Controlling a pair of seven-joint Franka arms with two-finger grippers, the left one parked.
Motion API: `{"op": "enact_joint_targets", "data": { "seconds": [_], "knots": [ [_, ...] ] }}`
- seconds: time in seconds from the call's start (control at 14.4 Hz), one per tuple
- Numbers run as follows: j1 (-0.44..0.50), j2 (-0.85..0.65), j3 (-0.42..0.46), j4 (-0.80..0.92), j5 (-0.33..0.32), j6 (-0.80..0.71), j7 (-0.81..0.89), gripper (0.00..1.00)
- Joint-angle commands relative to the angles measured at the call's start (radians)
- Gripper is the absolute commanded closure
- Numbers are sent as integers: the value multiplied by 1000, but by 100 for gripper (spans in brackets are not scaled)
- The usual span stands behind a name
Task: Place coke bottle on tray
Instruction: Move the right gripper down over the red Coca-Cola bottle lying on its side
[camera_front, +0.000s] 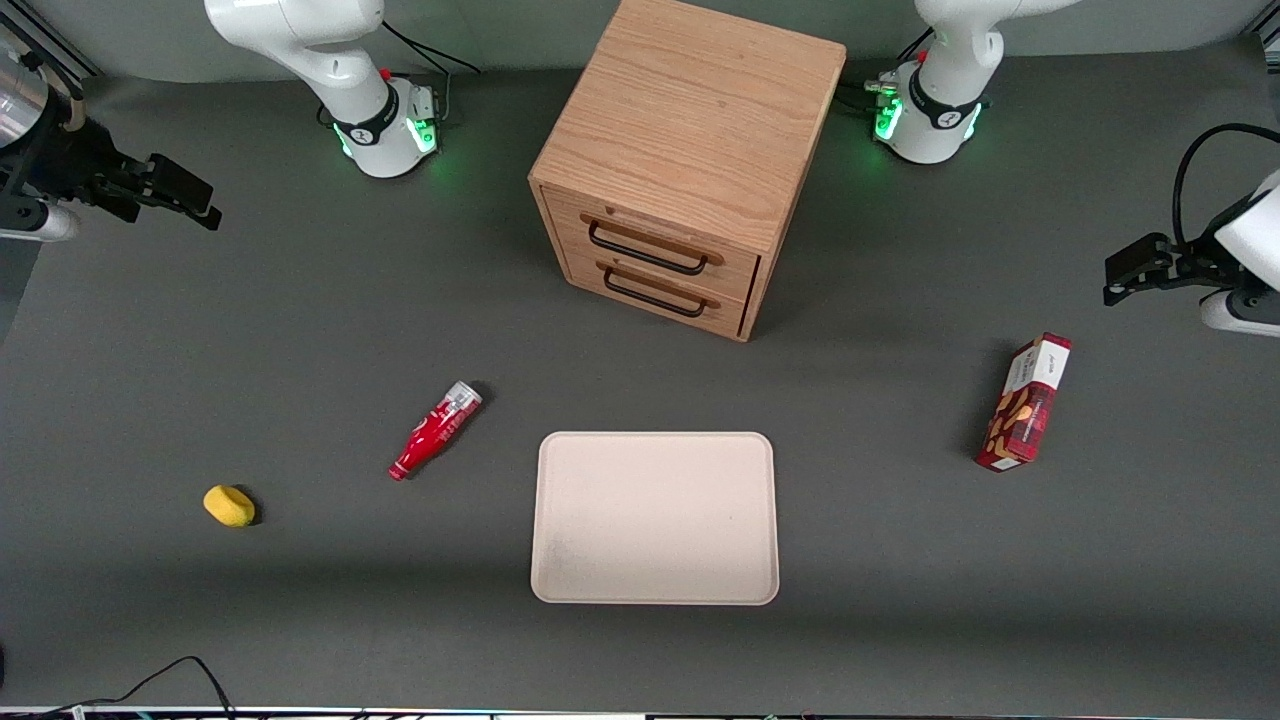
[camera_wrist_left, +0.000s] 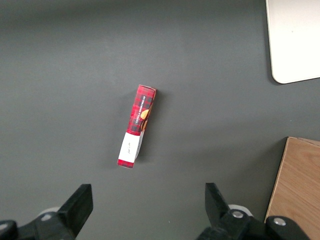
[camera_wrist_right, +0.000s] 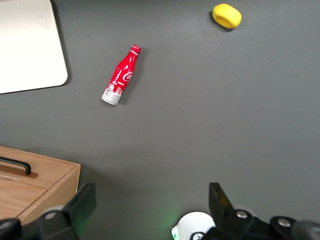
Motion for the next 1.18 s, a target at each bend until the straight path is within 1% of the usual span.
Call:
{"op": "enact_joint_targets", "data": {
  "seconds": [0.0,0.35,0.55,0.69,0.83,0.9,0.97,1.04,1.11],
  "knots": [
    [-9,12,-7,36,19,-30,-6,0],
    [-6,20,4,28,7,-53,-20,0],
    [-4,44,18,47,8,-53,4,0],
    [-6,96,47,126,19,-55,120,0],
    [-9,183,113,207,21,-55,289,0],
    [-10,220,133,220,33,-53,378,0],
    [-9,254,139,219,69,-41,456,0],
    [-9,308,139,216,80,-17,522,0],
    [-9,358,141,211,73,8,578,0]
  ]
}}
